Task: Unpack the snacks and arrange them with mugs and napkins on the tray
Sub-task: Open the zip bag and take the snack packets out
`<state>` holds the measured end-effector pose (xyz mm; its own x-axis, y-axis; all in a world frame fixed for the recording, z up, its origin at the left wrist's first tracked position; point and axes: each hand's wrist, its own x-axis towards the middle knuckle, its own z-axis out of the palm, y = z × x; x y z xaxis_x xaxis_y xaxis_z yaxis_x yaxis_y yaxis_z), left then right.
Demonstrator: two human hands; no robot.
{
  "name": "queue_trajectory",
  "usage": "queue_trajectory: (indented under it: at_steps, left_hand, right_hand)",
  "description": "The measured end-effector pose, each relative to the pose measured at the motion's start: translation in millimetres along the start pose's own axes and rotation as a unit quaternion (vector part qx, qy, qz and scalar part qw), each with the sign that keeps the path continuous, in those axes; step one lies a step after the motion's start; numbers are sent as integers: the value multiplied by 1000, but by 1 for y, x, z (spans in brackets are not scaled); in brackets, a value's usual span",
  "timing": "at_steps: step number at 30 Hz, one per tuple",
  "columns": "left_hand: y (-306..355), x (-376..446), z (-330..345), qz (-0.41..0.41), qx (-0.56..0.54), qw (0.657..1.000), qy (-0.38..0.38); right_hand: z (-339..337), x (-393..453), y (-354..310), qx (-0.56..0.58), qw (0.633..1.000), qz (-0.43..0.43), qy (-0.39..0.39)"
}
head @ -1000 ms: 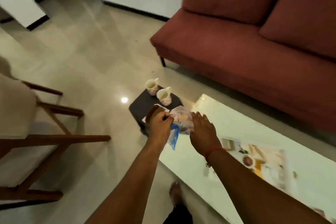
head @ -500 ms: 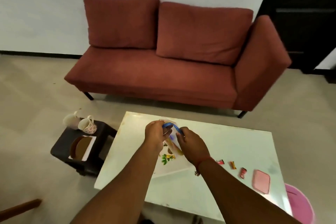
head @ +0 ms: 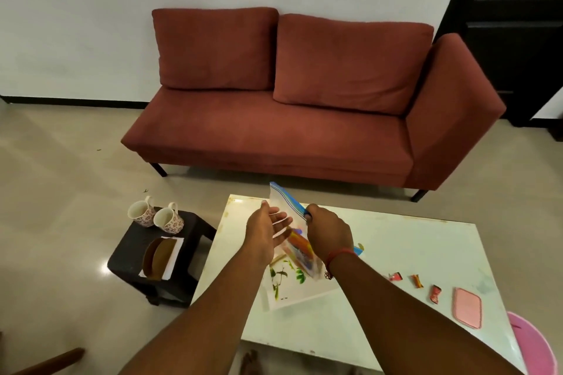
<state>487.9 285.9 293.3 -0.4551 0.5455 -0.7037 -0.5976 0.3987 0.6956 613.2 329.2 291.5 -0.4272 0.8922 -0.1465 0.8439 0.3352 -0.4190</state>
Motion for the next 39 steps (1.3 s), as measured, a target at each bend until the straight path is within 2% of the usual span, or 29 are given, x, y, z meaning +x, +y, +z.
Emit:
queue_trajectory:
  at_steps: [8, 16, 21, 25, 28, 31, 35, 39]
  left_hand:
    - [8, 32, -50, -24, 224, 971, -75]
    - [3, 30, -42, 12, 221, 970, -98]
    - [-1, 26, -16, 48, 216, 970, -101]
    - [2, 21, 7, 99, 240, 961, -97]
    - [-4, 14, 22, 119, 236, 960, -91]
    - [-15, 4, 39, 120, 236, 960, -96]
    - [-24, -4, 67, 136, 250, 956, -70]
    - [-35, -7, 82, 154, 280, 947, -38]
  right_hand:
    - [43, 23, -66, -16, 999, 29, 20]
    - [59, 9, -71, 93, 995, 33, -11]
    - [35, 22, -51, 130, 991, 32, -9]
    - [14, 26, -35, 172, 984, 39, 34]
    - [4, 18, -16, 215, 976, 36, 25]
    - [-3, 16, 5, 208, 978, 26, 19]
    - [-15, 17, 29, 209, 977, 21, 28]
    - [-19, 16, 50, 265, 962, 51, 38]
